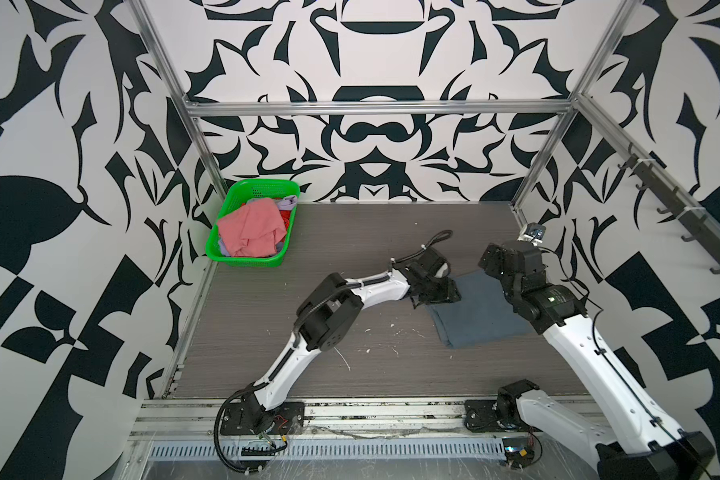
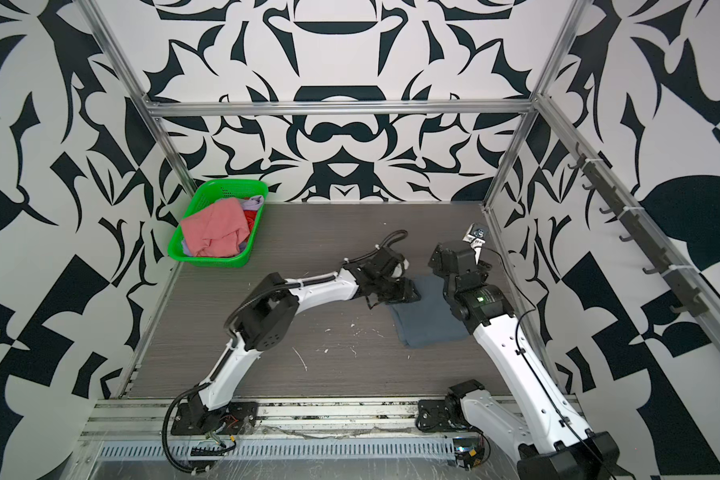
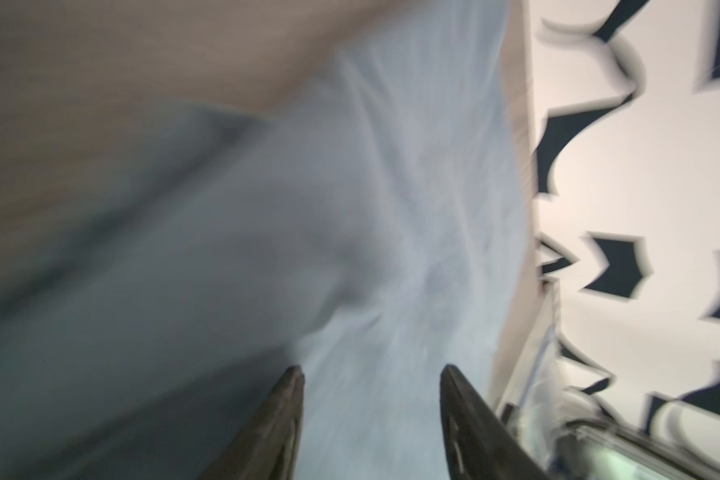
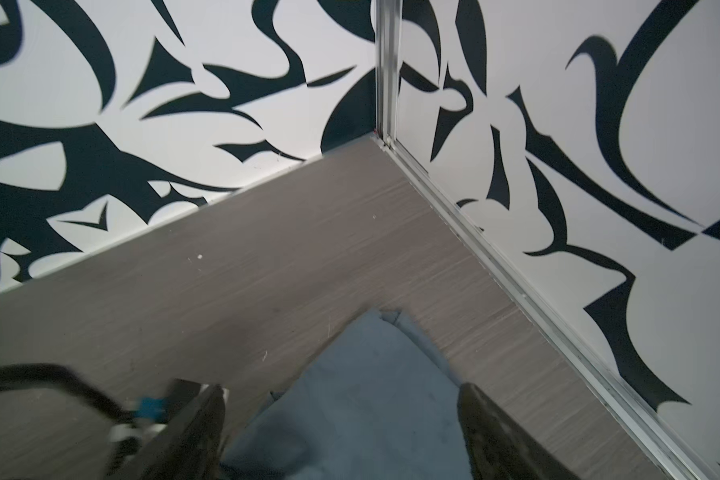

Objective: Fold and stack the t-shirts

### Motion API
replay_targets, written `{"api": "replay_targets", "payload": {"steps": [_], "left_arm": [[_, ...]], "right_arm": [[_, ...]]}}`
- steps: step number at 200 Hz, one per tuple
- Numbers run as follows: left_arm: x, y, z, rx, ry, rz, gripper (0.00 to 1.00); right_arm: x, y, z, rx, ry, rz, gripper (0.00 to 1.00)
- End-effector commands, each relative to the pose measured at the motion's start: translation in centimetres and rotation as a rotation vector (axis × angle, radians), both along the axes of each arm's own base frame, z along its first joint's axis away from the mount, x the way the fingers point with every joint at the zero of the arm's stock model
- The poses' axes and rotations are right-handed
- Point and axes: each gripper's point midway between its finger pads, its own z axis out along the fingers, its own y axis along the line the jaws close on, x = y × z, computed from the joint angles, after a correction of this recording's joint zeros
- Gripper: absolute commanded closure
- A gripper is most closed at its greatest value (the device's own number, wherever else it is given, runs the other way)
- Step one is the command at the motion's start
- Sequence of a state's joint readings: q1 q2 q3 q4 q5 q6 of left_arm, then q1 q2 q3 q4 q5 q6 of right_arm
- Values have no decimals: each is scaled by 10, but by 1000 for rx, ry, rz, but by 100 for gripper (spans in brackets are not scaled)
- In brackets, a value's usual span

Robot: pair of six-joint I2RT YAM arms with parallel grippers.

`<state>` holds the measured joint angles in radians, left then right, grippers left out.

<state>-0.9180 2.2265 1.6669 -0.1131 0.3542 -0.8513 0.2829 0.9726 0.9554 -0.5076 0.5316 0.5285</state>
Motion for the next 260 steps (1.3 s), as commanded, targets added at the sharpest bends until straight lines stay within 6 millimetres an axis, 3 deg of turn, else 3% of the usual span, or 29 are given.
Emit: {"api": "replay_targets", "payload": {"steps": [1,29,50,74,115,133,150,158,163,167,172,199,230,260], "left_arm": [[43,39,90,-215,-115,135,43],[52,100,93,-144,-172,225,42],[51,129,88,-67,-196,256,42],[50,141,82,-41,-202,268,42],[51,142,73,-48,-181,270,41],[53,144,70,-56,-164,269,41],[56,150,69,-56,-155,281,42],[58,154,67,-54,-146,294,42],[60,157,68,-55,-143,303,42],[61,160,67,-55,-141,309,42],[63,163,68,-56,-143,319,42],[66,182,66,-61,-146,380,42],[70,204,58,21,-150,462,42],[78,212,84,43,-252,477,41]], "right_arm": [[-4,2,-39,37,103,-17,11],[0,21,-99,126,228,17,15],[-4,22,-141,130,344,-20,17],[-14,23,-180,132,481,-53,20],[-13,29,-225,137,578,-50,21],[-12,27,-237,124,614,-67,20],[-16,12,-244,92,651,-144,20],[-17,2,-246,72,672,-171,30],[-18,-6,-246,59,687,-189,29],[-19,-12,-248,59,703,-204,39],[-21,-19,-249,67,722,-222,43],[-33,-46,-249,85,757,-270,40],[-57,-57,-252,155,754,-319,38],[-71,-56,-258,306,736,-329,38]]}}
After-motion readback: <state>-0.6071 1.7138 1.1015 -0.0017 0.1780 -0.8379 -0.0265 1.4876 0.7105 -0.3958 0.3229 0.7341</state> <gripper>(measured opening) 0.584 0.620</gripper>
